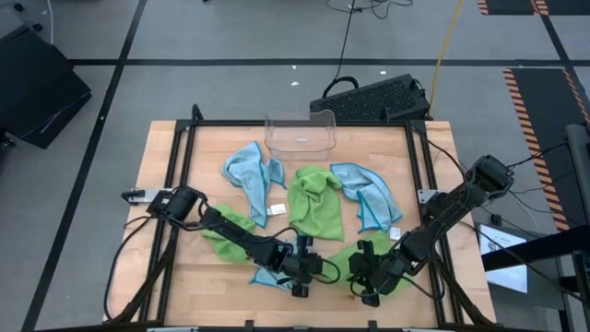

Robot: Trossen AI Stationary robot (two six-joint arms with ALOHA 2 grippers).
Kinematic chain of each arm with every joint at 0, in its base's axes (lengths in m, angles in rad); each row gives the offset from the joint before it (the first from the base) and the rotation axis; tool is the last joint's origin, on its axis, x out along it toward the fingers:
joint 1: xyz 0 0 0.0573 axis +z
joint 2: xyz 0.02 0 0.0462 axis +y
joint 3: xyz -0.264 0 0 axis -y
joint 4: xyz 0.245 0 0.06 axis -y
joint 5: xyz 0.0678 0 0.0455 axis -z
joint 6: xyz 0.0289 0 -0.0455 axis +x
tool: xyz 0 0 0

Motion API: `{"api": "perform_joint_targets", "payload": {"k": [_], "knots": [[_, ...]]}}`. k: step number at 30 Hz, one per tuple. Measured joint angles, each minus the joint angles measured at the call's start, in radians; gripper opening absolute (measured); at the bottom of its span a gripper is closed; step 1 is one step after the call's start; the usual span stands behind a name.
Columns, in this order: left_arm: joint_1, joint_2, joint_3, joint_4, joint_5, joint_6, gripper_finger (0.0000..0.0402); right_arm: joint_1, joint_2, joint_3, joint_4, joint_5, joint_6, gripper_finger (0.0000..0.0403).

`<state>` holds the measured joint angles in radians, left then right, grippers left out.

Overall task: Fold microfiber towels
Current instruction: Fold the bottom right green microfiber cloth

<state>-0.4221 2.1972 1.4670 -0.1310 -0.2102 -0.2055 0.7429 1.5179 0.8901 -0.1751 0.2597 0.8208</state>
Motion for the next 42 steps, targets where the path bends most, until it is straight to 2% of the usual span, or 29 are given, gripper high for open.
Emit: {"api": "perform_joint_targets", "payload": {"k": [2,5,12,21,26,28,31,34,38,42], "knots": [[0.003,-0.024,0.0,-0.011,0.029,-0.062,0.0012,-0.003,-0.017,0.0,-0.017,0.0,0.031,0.0],[0.009,-0.075,0.0,-0.031,0.042,-0.161,0.0015,-0.007,-0.066,0.0,-0.087,0.002,0.088,0.0],[0.02,-0.212,0.002,-0.077,0.023,-0.17,0.0007,-0.035,-0.25,0.0,-0.212,0.043,0.106,0.0],[0.089,-0.387,0.001,-0.168,-0.008,-0.201,0.0006,-0.131,-0.453,0.0,-0.281,0.159,-0.014,0.0],[0.153,-0.484,0.001,-0.202,-0.022,-0.209,0.0012,-0.24,-0.565,0.0,-0.282,0.165,-0.091,0.0],[0.183,-0.516,0.002,-0.166,-0.027,-0.209,0.0013,-0.283,-0.611,0.0,-0.281,0.162,-0.127,0.0],[0.215,-0.551,0.002,-0.146,-0.013,-0.211,0.0007,-0.33,-0.668,0.0,-0.248,0.125,-0.191,0.0],[0.218,-0.568,0.002,-0.145,0.022,-0.24,0.0006,-0.345,-0.712,0.0,-0.241,0.08,-0.185,0.0],[0.176,-0.56,0.002,-0.149,0.077,-0.314,0.0011,-0.317,-0.73,0.0,-0.257,-0.02,-0.126,0.0],[0.11,-0.493,0.002,-0.145,0.087,-0.359,0.0008,-0.254,-0.691,-0.031,-0.248,-0.111,-0.061,0.0]]}}
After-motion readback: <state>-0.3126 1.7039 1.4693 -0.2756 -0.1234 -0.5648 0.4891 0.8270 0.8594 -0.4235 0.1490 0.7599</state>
